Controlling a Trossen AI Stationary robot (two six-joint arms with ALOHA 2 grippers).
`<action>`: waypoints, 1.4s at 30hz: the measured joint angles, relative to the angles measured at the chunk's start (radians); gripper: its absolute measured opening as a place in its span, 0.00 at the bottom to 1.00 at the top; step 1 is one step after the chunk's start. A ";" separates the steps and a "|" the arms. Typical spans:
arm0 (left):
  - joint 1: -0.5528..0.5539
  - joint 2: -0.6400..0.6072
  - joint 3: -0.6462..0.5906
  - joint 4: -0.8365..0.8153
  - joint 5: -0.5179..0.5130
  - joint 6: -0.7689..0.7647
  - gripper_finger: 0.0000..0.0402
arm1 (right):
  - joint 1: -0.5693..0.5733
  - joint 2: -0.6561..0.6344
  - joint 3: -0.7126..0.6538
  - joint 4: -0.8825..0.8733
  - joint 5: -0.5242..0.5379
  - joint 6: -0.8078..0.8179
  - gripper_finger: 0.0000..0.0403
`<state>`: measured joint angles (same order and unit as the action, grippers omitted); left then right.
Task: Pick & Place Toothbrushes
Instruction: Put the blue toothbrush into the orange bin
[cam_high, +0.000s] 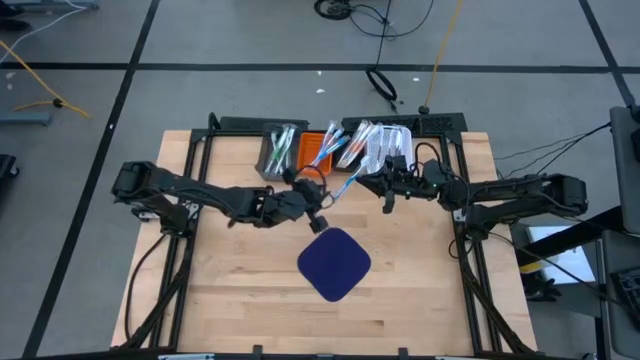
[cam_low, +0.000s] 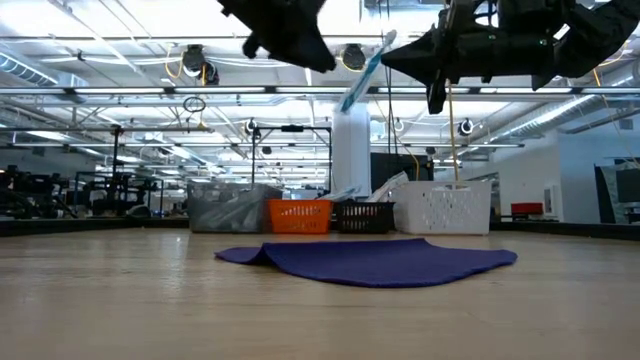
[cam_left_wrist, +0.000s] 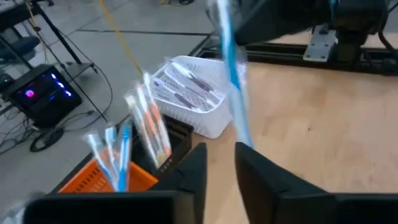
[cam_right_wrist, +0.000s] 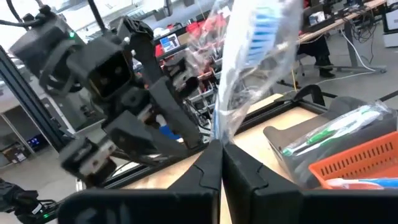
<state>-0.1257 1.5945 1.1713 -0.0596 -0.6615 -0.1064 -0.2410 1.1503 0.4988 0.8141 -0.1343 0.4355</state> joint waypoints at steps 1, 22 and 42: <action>-0.001 -0.015 0.000 -0.021 -0.001 -0.011 0.22 | -0.002 0.000 0.000 0.002 0.003 0.000 0.00; -0.136 -0.082 0.000 -0.237 0.059 -0.169 0.36 | -0.182 0.334 0.225 0.004 0.000 0.032 0.00; -0.113 -0.082 0.000 -0.280 0.056 -0.174 0.36 | -0.302 0.719 0.494 0.004 -0.055 0.103 0.00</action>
<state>-0.2388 1.5127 1.1713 -0.3399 -0.6055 -0.2808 -0.5434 1.8689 0.9930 0.8178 -0.1893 0.5383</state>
